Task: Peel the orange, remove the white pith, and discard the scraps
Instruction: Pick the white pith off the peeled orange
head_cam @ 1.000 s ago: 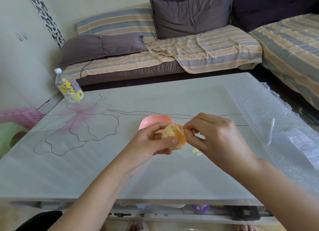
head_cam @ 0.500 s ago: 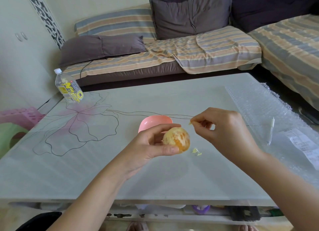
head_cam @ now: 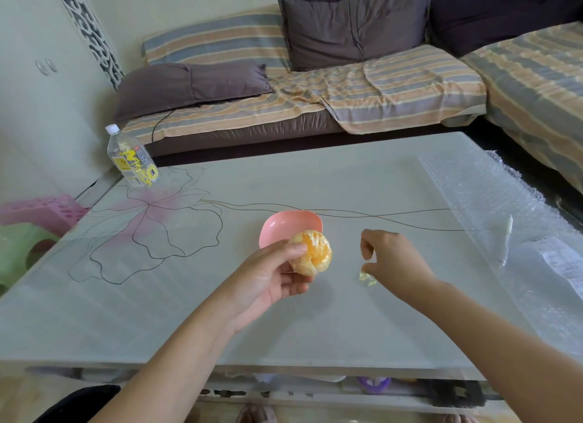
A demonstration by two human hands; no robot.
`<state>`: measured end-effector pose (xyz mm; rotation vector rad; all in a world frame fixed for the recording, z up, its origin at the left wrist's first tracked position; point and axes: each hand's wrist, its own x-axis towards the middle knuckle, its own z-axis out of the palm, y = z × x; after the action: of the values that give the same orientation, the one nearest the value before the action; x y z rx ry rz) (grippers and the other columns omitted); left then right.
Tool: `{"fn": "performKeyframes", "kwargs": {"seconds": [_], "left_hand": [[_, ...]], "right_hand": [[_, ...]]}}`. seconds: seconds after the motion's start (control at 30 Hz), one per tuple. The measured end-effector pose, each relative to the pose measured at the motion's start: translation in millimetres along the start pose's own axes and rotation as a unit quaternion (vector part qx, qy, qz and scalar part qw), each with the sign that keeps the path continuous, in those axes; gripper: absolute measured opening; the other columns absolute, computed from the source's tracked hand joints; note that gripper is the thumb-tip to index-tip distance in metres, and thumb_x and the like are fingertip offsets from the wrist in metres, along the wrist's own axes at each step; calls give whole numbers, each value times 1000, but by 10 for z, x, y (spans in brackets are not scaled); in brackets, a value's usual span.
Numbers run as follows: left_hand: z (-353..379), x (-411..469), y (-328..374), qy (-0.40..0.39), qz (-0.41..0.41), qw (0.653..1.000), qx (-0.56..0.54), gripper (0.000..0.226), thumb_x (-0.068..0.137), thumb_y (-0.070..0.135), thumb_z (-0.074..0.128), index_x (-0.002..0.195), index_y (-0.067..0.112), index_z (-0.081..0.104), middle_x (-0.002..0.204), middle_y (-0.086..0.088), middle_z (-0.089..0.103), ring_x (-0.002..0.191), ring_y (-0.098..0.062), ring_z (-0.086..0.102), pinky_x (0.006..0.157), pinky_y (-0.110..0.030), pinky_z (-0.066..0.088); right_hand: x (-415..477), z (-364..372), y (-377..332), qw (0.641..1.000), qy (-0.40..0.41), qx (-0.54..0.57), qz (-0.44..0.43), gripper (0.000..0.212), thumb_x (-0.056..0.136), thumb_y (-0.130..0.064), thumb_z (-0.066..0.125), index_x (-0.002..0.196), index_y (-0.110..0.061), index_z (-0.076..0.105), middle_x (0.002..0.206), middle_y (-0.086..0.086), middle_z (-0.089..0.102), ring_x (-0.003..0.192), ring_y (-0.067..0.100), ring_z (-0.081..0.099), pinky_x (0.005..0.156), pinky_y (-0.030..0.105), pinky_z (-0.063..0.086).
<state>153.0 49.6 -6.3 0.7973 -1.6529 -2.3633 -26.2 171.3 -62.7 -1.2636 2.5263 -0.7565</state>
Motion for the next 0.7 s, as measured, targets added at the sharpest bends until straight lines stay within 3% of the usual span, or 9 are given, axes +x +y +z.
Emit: {"fn": "performKeyframes", "kwargs": {"seconds": [0.1, 0.27, 0.33, 0.43, 0.53, 0.7], "left_hand": [[-15, 23, -20, 20, -20, 999, -40, 42, 69, 28, 69, 103, 3, 62, 80, -11, 69, 71, -21, 65, 66, -27, 58], [-16, 59, -55, 35, -39, 995, -82, 49, 69, 24, 71, 110, 0, 60, 89, -15, 67, 74, -22, 67, 67, -26, 59], [-10, 63, -61, 37, -42, 995, -85, 45, 73, 21, 77, 109, 0, 61, 89, -15, 67, 74, -22, 67, 65, -25, 58], [10, 57, -54, 43, -46, 995, -83, 46, 70, 24, 70, 107, 0, 61, 84, -15, 69, 73, -23, 67, 61, -23, 58], [13, 59, -55, 49, -49, 994, -81, 49, 67, 27, 69, 108, 1, 61, 81, -12, 69, 71, -23, 67, 57, -22, 56], [-15, 64, -60, 47, -49, 995, -70, 51, 69, 30, 68, 111, 3, 61, 85, -12, 66, 69, -23, 65, 54, -23, 54]], "right_hand": [[33, 14, 45, 999, 14, 33, 3, 32, 67, 11, 45, 65, -20, 50, 60, -10, 50, 56, 13, 44, 44, 20, 31], [69, 35, 90, 996, 4, 93, 13, 38, 72, 15, 44, 66, -20, 59, 70, -6, 66, 62, -2, 53, 50, 5, 38], [79, 41, 111, 994, -8, 103, 26, 36, 75, 14, 41, 73, -16, 60, 73, -3, 68, 59, -4, 52, 49, 5, 38], [98, 75, 150, 992, -37, 108, 54, 31, 85, 5, 39, 84, -17, 60, 77, -6, 70, 66, 3, 54, 48, 11, 38], [105, 84, 152, 988, -56, 126, 63, 25, 91, -6, 43, 87, -20, 63, 73, -9, 72, 78, 12, 59, 57, 21, 42], [98, 39, 122, 986, -38, 143, 76, 13, 78, -9, 66, 77, -20, 72, 71, -11, 68, 69, 1, 56, 48, 7, 37]]}}
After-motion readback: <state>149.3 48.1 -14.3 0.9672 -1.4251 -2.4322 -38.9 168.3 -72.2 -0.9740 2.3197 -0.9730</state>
